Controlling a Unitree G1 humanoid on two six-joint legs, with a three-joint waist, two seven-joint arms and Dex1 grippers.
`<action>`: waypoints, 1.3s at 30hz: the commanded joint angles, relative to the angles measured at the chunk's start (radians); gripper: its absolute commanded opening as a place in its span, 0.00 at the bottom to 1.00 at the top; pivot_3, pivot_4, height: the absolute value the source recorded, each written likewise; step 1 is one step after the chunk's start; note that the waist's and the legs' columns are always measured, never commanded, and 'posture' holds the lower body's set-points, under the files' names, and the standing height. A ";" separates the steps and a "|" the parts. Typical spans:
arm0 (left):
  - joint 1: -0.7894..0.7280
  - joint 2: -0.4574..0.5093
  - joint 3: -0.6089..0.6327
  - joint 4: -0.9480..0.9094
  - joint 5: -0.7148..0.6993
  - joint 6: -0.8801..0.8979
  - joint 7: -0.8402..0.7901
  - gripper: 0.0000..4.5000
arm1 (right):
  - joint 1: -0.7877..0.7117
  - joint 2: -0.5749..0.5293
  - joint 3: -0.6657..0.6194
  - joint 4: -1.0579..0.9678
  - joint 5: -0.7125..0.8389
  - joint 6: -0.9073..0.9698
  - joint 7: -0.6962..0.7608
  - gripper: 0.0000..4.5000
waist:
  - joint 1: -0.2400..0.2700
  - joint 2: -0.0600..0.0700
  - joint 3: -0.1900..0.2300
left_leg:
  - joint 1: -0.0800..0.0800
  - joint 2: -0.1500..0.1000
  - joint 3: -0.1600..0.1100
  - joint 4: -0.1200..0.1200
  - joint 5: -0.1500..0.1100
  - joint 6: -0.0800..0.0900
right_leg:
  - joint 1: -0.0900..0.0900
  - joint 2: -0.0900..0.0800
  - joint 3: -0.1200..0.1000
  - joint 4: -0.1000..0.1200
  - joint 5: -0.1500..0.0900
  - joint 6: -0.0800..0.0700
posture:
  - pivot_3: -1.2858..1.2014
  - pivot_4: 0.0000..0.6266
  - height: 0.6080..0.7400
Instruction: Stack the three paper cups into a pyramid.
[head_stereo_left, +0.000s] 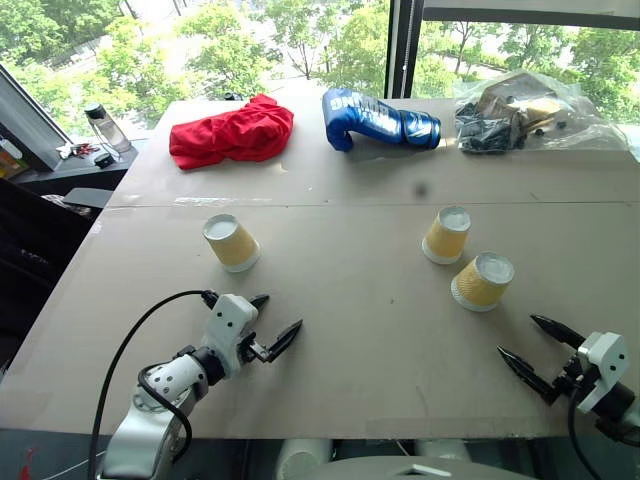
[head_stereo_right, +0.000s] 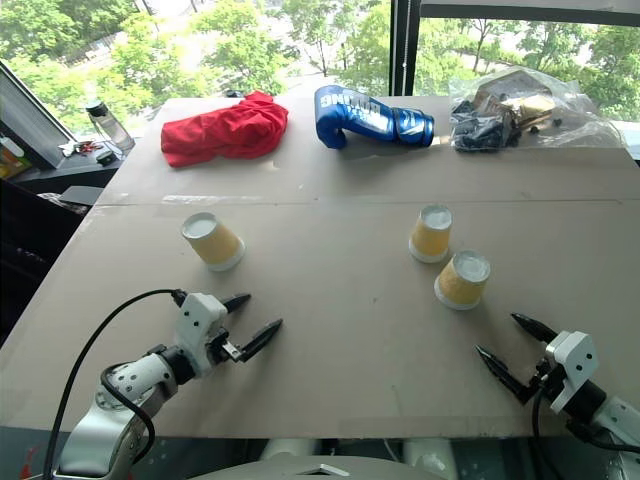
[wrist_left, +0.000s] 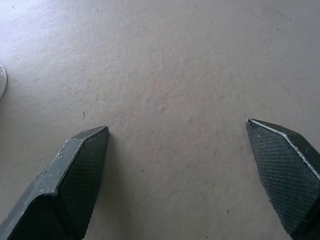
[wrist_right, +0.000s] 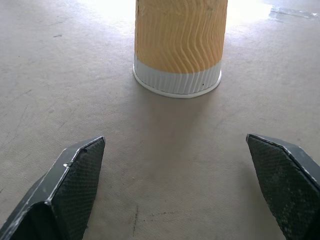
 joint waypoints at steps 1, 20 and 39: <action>0.069 -0.011 -0.046 -0.008 0.008 -0.002 -0.017 0.99 | -0.009 -0.030 -0.042 0.004 0.017 -0.014 0.026 1.00 | 0.000 0.000 0.000 | 0.000 0.000 0.000 0.000 0.000 0.000 | 0.000 0.000 0.000 0.000 0.000 0.000 | 0.52 0.24 1.00; 0.156 -0.014 0.008 -0.045 -0.013 -0.083 -0.017 0.99 | -0.098 -0.068 -0.048 0.106 0.013 -0.026 0.103 1.00 | -0.012 -0.003 0.002 | 0.001 0.000 0.002 0.000 -0.001 0.002 | 0.001 0.003 0.002 0.000 0.000 0.001 | 0.52 0.24 1.00; -0.110 0.190 0.146 -0.187 -0.382 0.087 -0.262 0.99 | -0.216 -0.036 -0.007 -0.153 0.105 0.153 -0.009 1.00 | -0.013 -0.010 0.007 | -0.001 0.001 -0.001 0.002 -0.001 0.001 | -0.001 0.009 -0.001 0.002 0.002 0.004 | 0.52 0.24 1.00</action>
